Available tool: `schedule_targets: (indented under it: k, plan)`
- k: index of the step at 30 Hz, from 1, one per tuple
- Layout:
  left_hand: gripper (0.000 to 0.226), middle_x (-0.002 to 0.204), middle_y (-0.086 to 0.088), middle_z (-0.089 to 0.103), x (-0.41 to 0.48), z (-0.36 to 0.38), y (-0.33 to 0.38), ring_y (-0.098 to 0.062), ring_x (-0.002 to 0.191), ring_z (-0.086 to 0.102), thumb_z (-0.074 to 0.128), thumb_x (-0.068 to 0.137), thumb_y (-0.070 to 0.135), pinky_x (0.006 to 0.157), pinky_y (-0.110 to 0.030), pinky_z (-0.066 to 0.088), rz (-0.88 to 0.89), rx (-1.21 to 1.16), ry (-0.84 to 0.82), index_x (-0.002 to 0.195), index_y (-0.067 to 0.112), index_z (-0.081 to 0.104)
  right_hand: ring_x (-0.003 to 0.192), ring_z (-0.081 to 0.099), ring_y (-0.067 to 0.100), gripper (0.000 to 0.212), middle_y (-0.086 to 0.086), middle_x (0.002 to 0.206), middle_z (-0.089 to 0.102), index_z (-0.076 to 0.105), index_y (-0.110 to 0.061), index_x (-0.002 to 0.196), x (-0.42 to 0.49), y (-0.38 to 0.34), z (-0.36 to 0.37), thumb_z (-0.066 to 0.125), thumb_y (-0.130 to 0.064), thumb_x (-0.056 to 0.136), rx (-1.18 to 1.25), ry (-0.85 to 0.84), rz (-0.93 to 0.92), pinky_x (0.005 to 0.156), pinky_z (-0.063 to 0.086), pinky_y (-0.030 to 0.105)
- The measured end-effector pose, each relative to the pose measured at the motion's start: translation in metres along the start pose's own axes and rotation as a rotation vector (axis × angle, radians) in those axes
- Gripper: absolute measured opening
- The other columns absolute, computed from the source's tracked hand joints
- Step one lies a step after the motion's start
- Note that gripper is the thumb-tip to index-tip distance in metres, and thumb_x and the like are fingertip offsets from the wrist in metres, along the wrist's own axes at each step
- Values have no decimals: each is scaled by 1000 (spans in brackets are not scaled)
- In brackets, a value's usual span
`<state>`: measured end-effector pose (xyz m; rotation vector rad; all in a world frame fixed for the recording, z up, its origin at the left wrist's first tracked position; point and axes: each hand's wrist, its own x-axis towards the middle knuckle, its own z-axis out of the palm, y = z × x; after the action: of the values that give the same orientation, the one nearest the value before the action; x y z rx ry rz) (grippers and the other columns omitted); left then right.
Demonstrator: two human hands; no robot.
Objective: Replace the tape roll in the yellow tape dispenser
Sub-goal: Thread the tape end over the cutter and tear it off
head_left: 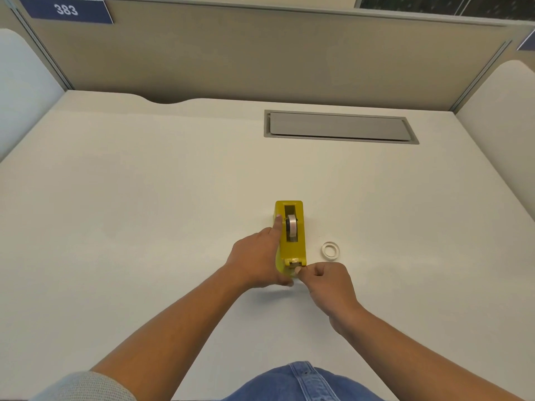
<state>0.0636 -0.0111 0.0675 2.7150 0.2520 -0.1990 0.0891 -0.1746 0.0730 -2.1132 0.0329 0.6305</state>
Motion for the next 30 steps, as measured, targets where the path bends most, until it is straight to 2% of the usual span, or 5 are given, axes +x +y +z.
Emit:
schedule_targets:
  k: [4,10,21,25,30]
  plan:
    - [139,121,3,60,-1,-4,1,-14,91,57,70,43,82,66,-28,43,1,-107,-35,146,35,-11,49,48,9,31,-12,41,53,69,-21,57,-1,1,-3,70,-32,86,-16,17,-40,51,38,25]
    - [136,119,2,57,1,-5,-3,-11,86,48,70,53,79,70,-28,46,-8,-122,-89,150,28,-11,62,61,13,24,-5,61,67,72,-22,66,-1,1,-7,73,-39,83,-74,43,-85,55,43,25]
    - [120,117,1,59,2,-5,-4,-16,94,58,71,66,68,71,-31,51,-32,-78,-28,151,28,-4,51,51,8,14,-8,55,60,70,-20,69,3,4,-13,79,-26,79,-103,30,-140,51,39,20]
    - [119,115,3,59,1,-5,-2,-15,90,57,68,64,71,67,-29,49,-31,-71,6,151,30,-2,59,54,10,19,-6,66,61,65,-24,74,3,8,-13,82,-17,75,-106,45,-185,51,40,14]
    - [119,123,3,59,1,-2,0,-18,100,60,64,62,76,72,-33,51,-38,-38,35,151,30,-1,73,63,14,29,-8,80,63,57,-28,83,6,8,-12,84,-18,74,-122,68,-230,57,46,13]
